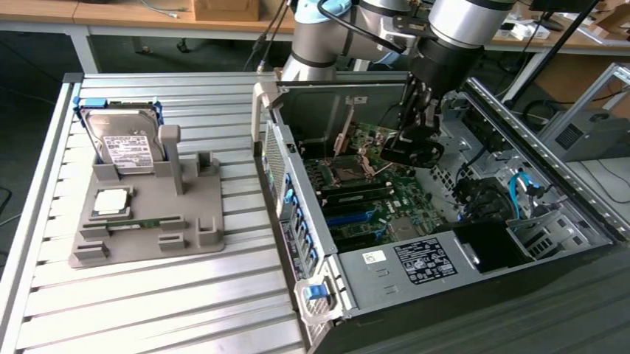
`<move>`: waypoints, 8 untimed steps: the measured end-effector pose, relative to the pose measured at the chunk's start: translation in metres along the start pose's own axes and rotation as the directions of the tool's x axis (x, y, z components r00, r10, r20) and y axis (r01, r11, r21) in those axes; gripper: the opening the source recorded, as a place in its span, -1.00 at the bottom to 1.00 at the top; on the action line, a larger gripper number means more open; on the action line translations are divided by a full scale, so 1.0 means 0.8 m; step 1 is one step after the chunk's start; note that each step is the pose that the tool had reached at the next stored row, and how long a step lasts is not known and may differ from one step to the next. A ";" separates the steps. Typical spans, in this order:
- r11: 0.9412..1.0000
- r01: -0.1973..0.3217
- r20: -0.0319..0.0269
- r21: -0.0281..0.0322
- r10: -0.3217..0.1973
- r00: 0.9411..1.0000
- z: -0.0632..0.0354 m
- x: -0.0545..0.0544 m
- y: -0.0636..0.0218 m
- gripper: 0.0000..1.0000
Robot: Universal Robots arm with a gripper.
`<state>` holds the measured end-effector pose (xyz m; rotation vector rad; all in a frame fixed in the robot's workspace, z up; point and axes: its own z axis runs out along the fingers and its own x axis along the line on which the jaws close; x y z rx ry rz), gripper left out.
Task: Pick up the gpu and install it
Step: 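Insert the gpu into the slot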
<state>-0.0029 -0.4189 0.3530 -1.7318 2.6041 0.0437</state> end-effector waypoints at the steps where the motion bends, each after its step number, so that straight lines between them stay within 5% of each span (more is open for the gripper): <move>1: 1.000 0.013 0.000 0.000 -0.013 1.000 0.000 0.000 0.000 -0.46; 8: 0.998 0.066 -0.001 -0.002 -0.066 0.998 0.000 0.000 0.000 -0.46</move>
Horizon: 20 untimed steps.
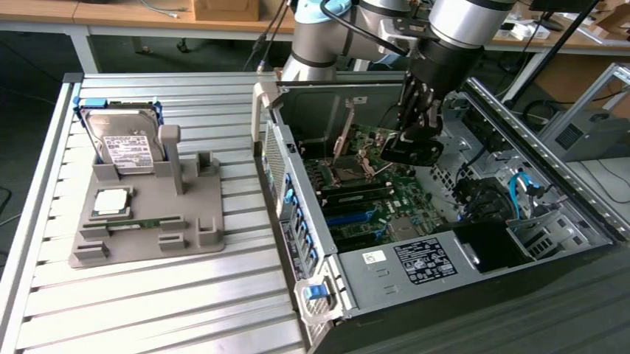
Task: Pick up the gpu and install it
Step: 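Insert the gpu into the slot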
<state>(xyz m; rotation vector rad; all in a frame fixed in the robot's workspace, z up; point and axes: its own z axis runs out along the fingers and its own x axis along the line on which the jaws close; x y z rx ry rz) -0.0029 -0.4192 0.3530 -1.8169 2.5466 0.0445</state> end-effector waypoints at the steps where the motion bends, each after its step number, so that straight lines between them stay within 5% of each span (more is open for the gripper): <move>1: 1.000 0.013 0.000 0.000 -0.013 1.000 0.000 0.000 0.000 -0.46; 20: 0.990 0.141 -0.002 -0.004 -0.141 0.990 0.000 0.000 0.000 -0.46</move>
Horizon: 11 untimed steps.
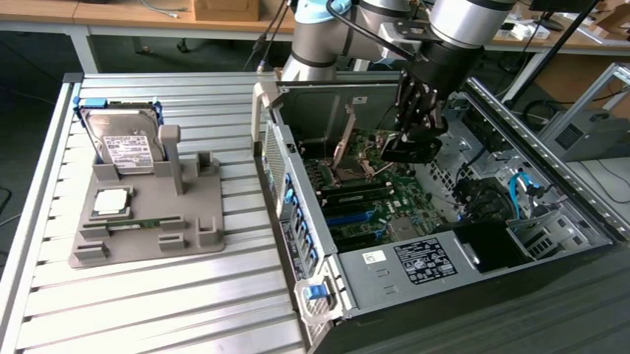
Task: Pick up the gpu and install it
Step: 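Insert the gpu into the slot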
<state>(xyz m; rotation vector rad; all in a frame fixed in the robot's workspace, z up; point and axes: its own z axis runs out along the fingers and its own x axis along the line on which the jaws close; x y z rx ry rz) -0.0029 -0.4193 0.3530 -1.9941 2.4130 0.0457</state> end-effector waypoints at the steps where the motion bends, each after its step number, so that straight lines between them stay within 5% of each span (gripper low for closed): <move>1: 1.000 0.006 0.000 0.000 -0.006 1.000 0.000 0.000 0.000 -0.46; 11: 0.998 0.062 -0.001 -0.002 -0.062 0.998 0.000 0.000 0.000 -0.46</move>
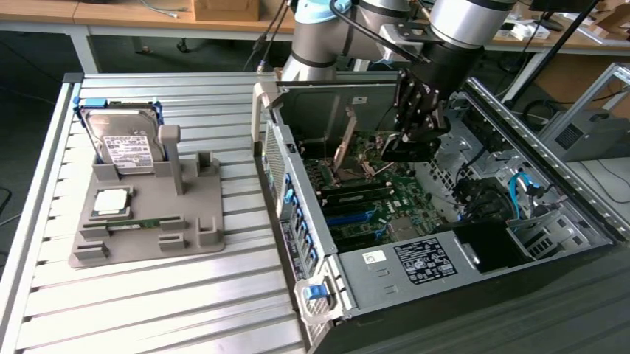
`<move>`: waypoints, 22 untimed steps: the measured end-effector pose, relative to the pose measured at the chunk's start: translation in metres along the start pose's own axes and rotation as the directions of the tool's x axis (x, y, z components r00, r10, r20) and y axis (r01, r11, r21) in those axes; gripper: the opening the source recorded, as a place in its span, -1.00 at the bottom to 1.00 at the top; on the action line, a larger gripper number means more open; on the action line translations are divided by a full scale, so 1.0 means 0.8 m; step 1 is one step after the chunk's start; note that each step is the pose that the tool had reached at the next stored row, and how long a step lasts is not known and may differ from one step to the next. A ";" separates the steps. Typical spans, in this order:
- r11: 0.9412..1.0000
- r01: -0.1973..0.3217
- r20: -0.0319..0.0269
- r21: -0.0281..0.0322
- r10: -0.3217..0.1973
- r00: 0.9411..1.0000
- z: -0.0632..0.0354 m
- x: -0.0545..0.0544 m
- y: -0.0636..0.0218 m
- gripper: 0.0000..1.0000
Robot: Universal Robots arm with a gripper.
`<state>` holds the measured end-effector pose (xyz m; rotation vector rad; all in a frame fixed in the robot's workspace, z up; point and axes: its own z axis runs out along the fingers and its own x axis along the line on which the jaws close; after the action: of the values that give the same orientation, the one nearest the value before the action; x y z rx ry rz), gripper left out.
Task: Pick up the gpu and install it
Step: 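Insert the gpu into the slot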
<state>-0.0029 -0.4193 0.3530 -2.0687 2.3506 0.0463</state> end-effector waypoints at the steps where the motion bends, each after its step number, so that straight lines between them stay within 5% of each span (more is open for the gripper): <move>1: 1.000 0.004 0.000 0.000 -0.004 1.000 0.000 0.000 0.000 -0.46; 22: 0.996 0.088 -0.001 -0.002 -0.088 0.996 0.000 0.000 0.000 -0.46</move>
<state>-0.0029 -0.4193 0.3530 -2.1716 2.2577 0.0470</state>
